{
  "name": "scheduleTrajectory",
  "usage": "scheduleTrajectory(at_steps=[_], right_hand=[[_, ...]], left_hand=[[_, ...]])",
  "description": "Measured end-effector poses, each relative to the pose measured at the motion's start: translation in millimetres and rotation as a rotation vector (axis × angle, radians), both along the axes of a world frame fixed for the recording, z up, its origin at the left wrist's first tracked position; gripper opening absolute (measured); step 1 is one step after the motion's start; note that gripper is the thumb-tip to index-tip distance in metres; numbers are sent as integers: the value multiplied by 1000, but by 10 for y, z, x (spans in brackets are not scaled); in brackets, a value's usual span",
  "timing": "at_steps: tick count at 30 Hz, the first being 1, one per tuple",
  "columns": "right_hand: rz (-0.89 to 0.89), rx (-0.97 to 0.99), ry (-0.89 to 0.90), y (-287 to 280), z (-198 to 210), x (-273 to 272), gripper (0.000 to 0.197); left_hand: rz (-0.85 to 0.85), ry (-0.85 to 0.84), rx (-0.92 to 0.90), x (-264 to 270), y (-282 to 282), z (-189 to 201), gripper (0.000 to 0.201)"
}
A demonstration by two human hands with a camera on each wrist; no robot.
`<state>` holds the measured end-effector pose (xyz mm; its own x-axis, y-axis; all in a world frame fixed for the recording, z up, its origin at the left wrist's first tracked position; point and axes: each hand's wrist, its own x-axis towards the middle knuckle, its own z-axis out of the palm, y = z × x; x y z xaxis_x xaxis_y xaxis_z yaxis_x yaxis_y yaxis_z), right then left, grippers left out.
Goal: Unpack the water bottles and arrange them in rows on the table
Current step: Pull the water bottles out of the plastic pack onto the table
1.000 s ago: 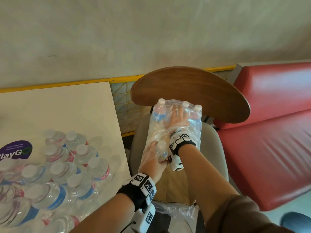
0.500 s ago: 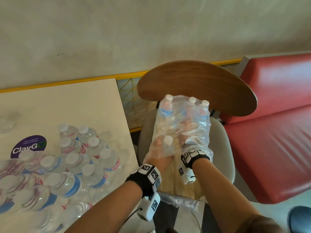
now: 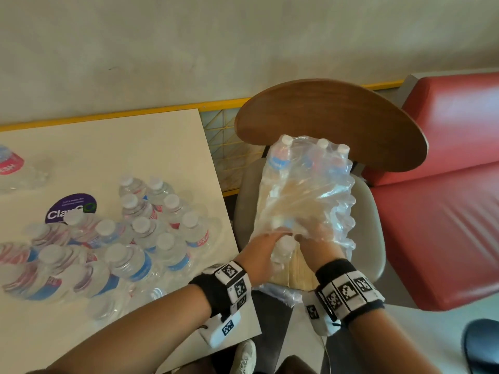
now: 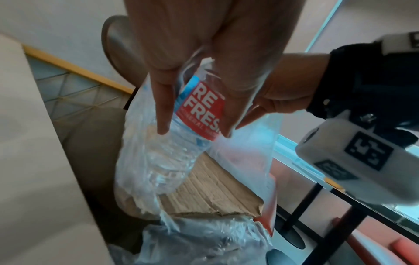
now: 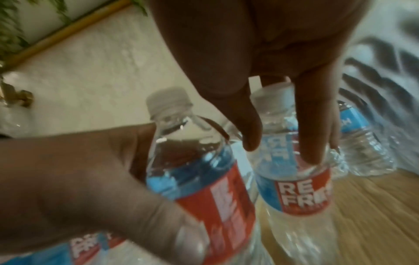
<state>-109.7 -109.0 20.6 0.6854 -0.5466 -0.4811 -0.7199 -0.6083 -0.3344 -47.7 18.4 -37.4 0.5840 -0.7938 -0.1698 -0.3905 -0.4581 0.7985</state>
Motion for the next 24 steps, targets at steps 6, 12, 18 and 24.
scheduleTrajectory(at_steps=[6, 12, 18, 24], right_hand=[[276, -85, -91, 301, 360, -225, 41], [487, -68, -113, 640, 479, -290, 41], [656, -78, -66, 1123, 310, 47, 40], [787, -104, -37, 1474, 135, 258, 35]], left_hand=[[8, -5, -32, -193, 602, 272, 62], [132, -44, -10, -203, 1102, 471, 55], [152, -152, 276, -182, 1442, 535, 53], [253, -387, 554, -203, 1472, 530, 60]])
